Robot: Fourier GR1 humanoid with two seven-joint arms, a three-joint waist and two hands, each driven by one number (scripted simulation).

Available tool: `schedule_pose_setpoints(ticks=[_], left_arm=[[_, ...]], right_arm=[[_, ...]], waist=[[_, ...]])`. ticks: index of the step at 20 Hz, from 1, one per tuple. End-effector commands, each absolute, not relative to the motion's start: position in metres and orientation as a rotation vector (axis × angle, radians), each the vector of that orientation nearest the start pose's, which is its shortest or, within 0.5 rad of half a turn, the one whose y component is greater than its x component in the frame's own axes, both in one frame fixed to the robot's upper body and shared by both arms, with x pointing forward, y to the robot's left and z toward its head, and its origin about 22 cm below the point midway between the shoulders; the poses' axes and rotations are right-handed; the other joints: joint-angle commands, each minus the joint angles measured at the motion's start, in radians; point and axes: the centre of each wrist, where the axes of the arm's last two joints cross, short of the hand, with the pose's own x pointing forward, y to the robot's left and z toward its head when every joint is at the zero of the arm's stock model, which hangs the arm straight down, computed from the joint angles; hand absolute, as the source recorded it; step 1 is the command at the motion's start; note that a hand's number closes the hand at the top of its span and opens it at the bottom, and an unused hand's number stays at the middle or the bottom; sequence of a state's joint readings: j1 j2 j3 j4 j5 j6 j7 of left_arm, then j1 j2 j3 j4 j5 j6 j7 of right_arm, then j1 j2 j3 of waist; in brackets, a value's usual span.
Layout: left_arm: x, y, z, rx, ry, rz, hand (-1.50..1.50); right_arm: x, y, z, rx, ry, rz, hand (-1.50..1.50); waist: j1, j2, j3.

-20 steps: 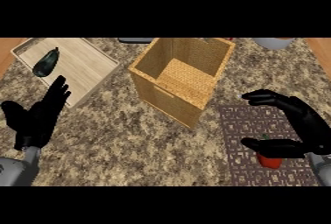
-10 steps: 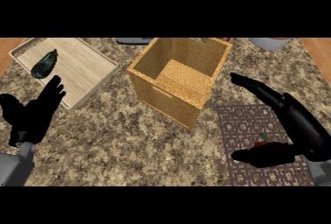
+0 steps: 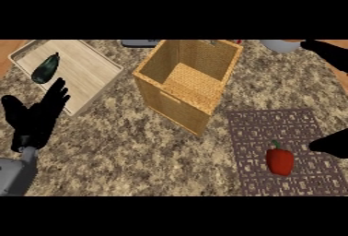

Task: Pick the bell pepper from the placemat and place it in the basket

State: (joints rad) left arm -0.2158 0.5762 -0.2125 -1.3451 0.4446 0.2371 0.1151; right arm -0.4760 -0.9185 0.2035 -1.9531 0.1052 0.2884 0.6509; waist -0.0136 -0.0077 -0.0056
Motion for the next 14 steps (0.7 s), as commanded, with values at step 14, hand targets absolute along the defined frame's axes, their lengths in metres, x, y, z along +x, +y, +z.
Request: schedule_pose_setpoints(ticks=[14], left_arm=[[0.296, 0.34, 0.042, 0.201, -1.363, -0.04, 0.0]], right_arm=[[0.228, -0.332, 0.306, -0.493, -1.186, 1.15, -1.5]], waist=[[-0.014, 0.004, 0.006]])
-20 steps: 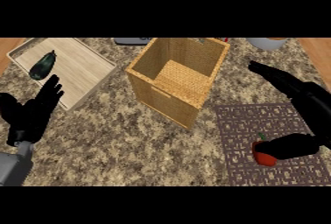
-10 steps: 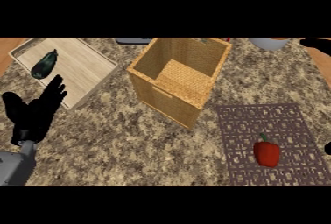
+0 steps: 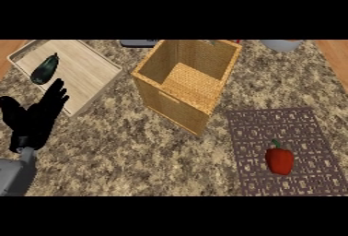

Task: Pick the bell pepper from the placemat and place it in the basket

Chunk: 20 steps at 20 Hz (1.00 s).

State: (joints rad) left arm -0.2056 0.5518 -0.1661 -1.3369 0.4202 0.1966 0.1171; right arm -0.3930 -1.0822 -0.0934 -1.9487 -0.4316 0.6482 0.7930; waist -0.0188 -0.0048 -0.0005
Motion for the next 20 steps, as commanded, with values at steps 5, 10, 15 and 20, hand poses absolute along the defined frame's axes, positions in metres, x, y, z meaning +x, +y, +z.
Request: schedule_pose_setpoints(ticks=[5, 10, 15, 20], left_arm=[[0.292, 0.315, 0.034, 0.213, -1.391, -0.054, 0.0], [0.287, 0.325, 0.024, 0.182, -1.388, -0.045, 0.0], [0.297, 0.329, 0.039, 0.194, -1.406, -0.069, 0.0], [0.282, 0.313, 0.032, 0.167, -1.366, -0.066, 0.0]], right_arm=[[0.203, -0.353, 0.282, -0.507, -1.313, 1.061, -1.5], [0.193, -0.342, 0.221, -0.493, -1.305, 1.042, -1.5], [0.197, -0.348, 0.184, -0.512, -1.373, 1.018, -1.5], [0.217, -0.346, 0.143, -0.49, -1.425, 0.934, -1.5]], waist=[[-0.011, 0.0, 0.002], [0.006, 0.005, 0.002], [0.014, 0.006, 0.002], [0.024, 0.005, 0.001]])
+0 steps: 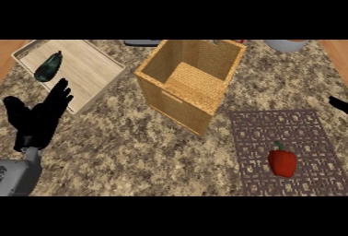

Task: Pick the bell pepper from the placemat and place it in the basket

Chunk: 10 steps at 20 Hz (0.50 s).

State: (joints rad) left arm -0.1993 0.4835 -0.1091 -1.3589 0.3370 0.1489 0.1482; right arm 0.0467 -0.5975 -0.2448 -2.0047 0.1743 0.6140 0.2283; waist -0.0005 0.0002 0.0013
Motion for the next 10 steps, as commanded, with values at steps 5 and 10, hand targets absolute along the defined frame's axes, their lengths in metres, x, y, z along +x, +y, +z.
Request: schedule_pose_setpoints(ticks=[5, 10], left_arm=[[0.289, 0.326, 0.048, 0.191, -1.392, -0.082, 0.0], [0.272, 0.313, 0.036, 0.188, -1.396, -0.076, 0.0]], right_arm=[[0.226, -0.314, 0.093, -0.461, -1.418, 0.929, -1.5], [0.238, -0.322, 0.071, -0.484, -1.294, 0.99, -1.5]], waist=[[0.006, 0.0, -0.001], [0.007, -0.001, -0.001]])
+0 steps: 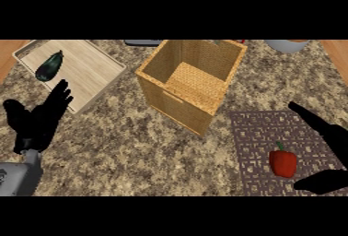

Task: Pick the bell pepper from the placemat and place it in the basket

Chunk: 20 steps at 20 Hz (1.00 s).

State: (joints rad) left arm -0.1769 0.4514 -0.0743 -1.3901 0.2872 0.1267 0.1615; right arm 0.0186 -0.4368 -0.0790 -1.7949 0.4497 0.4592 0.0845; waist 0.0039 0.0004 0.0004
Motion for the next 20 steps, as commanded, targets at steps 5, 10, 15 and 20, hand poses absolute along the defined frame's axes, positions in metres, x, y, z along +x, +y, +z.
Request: schedule_pose_setpoints(ticks=[5, 10, 15, 20], left_arm=[[0.31, 0.299, 0.045, 0.198, -1.384, -0.072, 0.0], [0.307, 0.315, 0.027, 0.199, -1.379, -0.06, 0.0], [0.299, 0.32, 0.035, 0.193, -1.374, -0.069, 0.0], [0.273, 0.314, 0.02, 0.197, -1.371, -0.074, 0.0]], right_arm=[[0.253, -0.329, 0.063, -0.494, -1.264, 1.035, -1.5], [0.246, -0.342, 0.061, -0.489, -1.261, 1.053, -1.5], [0.237, -0.342, 0.062, -0.45, -1.287, 1.045, -1.5], [0.213, -0.353, 0.042, -0.372, -1.324, 1.058, -1.5]], waist=[[-0.006, 0.001, 0.0], [-0.008, 0.0, 0.0], [-0.007, -0.001, 0.0], [-0.005, -0.001, 0.0]])
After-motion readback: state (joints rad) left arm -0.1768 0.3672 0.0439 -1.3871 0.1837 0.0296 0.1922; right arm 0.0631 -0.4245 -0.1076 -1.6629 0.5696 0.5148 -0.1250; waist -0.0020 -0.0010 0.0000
